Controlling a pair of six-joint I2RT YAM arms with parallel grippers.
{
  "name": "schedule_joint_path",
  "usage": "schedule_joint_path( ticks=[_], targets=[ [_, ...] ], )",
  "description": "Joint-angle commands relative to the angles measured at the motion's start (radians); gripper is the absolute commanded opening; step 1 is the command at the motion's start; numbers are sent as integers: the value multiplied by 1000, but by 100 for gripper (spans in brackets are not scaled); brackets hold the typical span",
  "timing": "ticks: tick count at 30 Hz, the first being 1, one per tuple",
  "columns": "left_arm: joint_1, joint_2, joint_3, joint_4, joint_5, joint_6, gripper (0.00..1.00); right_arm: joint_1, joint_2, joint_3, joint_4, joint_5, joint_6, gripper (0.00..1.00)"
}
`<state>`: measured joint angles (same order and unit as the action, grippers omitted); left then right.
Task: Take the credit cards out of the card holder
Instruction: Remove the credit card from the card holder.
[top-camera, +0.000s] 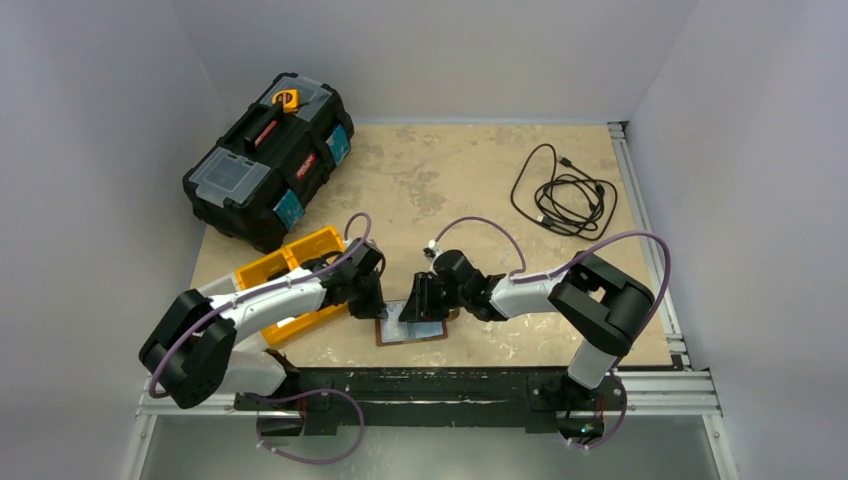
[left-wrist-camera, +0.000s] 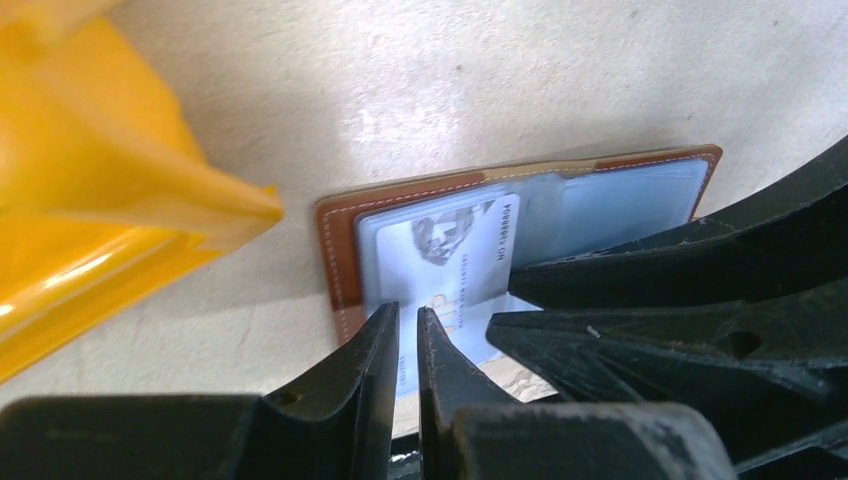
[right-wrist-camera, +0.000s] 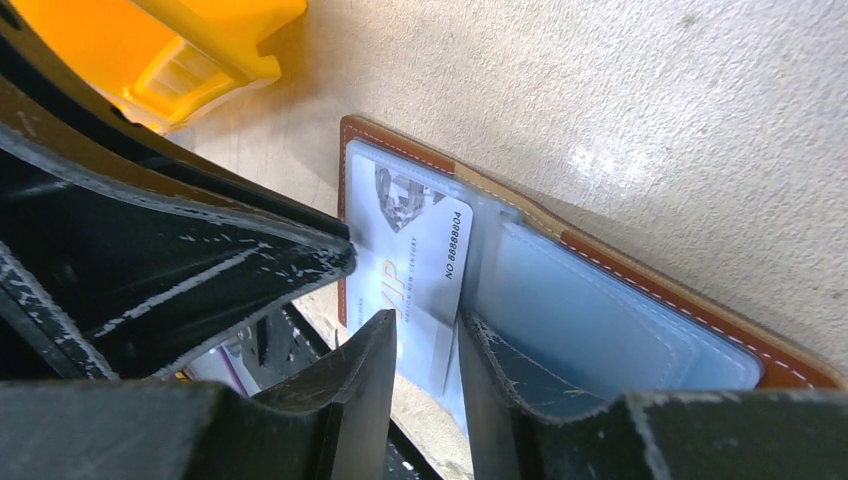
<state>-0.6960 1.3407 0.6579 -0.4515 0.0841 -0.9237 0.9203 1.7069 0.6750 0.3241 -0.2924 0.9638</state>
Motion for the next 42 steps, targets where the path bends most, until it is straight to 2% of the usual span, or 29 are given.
schedule_joint_path(
  ticks=[1, 18, 31, 42],
  targets=[
    [-1, -57, 12, -87, -77, 17, 12, -13, 13, -38, -48, 38, -17, 31],
    [-4, 44, -8, 39, 15, 17, 10, -17, 24, -42, -45, 36, -21, 31],
    [-45, 117, 3, 45, 8, -32, 1, -38, 59, -69, 51, -28, 6, 30],
    [-45, 128, -9, 12, -29, -74, 0, -77, 44, -126, 151, -71, 39, 14]
  ],
)
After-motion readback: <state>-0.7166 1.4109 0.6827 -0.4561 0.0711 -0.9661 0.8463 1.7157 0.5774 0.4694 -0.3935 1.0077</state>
